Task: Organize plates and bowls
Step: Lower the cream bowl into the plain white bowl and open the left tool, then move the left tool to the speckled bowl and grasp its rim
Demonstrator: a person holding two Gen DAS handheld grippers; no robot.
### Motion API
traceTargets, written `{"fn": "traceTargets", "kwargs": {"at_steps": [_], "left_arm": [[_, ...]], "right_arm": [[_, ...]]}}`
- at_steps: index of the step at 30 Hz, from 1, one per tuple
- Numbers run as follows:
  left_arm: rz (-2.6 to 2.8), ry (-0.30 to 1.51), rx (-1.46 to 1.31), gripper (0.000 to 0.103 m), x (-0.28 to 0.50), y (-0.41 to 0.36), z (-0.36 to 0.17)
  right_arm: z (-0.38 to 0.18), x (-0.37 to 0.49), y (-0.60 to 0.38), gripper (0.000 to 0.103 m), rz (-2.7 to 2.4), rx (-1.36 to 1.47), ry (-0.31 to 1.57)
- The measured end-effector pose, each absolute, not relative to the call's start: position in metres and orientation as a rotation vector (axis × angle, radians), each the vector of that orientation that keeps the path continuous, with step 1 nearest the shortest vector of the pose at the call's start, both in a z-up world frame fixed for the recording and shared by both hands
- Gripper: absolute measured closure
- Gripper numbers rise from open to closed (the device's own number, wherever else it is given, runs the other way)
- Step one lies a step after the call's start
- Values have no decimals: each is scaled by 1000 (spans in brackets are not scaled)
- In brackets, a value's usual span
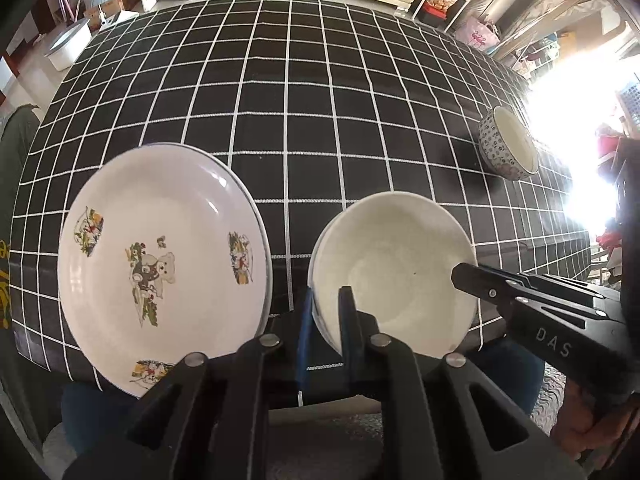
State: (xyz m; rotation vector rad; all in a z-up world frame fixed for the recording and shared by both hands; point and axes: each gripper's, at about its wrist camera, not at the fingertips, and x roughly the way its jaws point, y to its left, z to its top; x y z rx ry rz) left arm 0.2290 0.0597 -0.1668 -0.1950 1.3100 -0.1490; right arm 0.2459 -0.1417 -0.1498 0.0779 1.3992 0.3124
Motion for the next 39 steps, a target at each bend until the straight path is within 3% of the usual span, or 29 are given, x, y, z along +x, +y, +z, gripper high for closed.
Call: {"fn": "traceTargets", "kwargs": {"at_steps": [2,7,25,39], "left_arm": [[-151,1303,-194,90,229,60,-163],[-168,1282,-181,81,227,55,-153],[-268,1187,-61,65,246,-18,-100],[-357,1117,10,59,294,-89,-62]], "right_arm": [[-145,245,-142,90,320,54,1380],[-130,244,-155,66,312,64,1335],[-76,255,-243,65,258,175,1215],[-49,286,-295,65,225,198,1171]]}}
